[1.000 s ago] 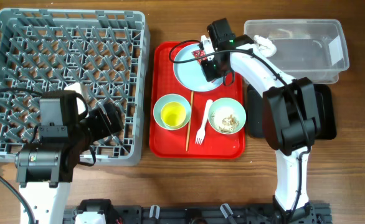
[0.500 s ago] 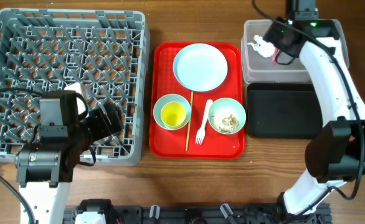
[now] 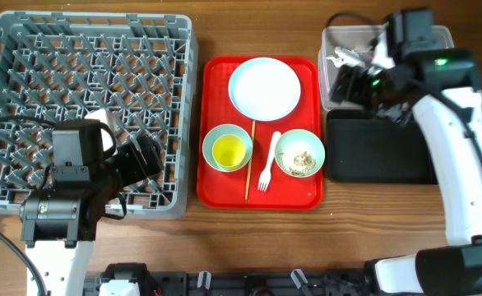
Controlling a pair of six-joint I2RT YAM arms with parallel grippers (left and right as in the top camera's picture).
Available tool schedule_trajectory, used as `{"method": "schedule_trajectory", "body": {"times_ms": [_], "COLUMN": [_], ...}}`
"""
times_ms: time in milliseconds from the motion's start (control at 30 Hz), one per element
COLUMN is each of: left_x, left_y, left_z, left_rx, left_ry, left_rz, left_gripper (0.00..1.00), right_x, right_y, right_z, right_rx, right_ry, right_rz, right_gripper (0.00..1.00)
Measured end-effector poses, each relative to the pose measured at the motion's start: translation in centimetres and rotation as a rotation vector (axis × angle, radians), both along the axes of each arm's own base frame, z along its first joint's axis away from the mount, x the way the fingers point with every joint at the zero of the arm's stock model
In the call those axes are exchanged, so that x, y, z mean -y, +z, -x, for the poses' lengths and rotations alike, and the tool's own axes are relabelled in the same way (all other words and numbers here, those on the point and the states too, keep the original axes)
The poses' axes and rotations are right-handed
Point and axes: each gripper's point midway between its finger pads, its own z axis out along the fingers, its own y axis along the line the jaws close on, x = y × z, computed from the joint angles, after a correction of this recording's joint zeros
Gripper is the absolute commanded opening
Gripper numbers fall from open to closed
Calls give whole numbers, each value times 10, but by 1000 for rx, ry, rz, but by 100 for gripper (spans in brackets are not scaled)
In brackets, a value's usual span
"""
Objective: Sort waste into correct bins and load items into the dishwasher rack
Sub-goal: 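Grasp the rim of the green rice bowl with the right gripper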
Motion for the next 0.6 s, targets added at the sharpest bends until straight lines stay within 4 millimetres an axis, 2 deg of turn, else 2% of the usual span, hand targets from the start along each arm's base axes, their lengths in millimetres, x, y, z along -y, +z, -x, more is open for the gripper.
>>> {"method": "schedule_trajectory", "body": {"times_ms": [67, 133, 200, 267, 367, 433, 500, 567, 600], "left_x": [0, 0, 0, 0, 0, 0, 0, 0, 0], "left_y": [0, 0, 0, 0, 0, 0, 0, 0, 0], "left_z": [0, 0, 0, 0, 0, 0, 0, 0, 0], "left_rx": [0, 0, 0, 0, 0, -1, 0, 0, 0], "left_ry": [0, 0, 0, 0, 0, 0, 0, 0, 0], "left_rz": [0, 0, 0, 0, 0, 0, 0, 0, 0], "left_gripper": [100, 100, 100, 100, 100, 100, 100, 100, 100], "right_x": [-39, -70, -97, -115, -135, -140, -142, -140, -138], "right_y": [-28, -50, -76, -96, -133, -158, -174, -184, -188], "right_z": [19, 28, 38, 38, 38, 34, 31, 32, 33], "right_rx": [-60, -65, -71, -62, -97, -134, -153, -175, -188], "right_ry": [106, 149, 164, 164, 163, 132, 106, 87, 66], "right_rz": [5, 23, 38, 42, 66, 78, 84, 97, 109], "right_gripper": [86, 80, 70, 70, 66, 54, 44, 28, 24]}}
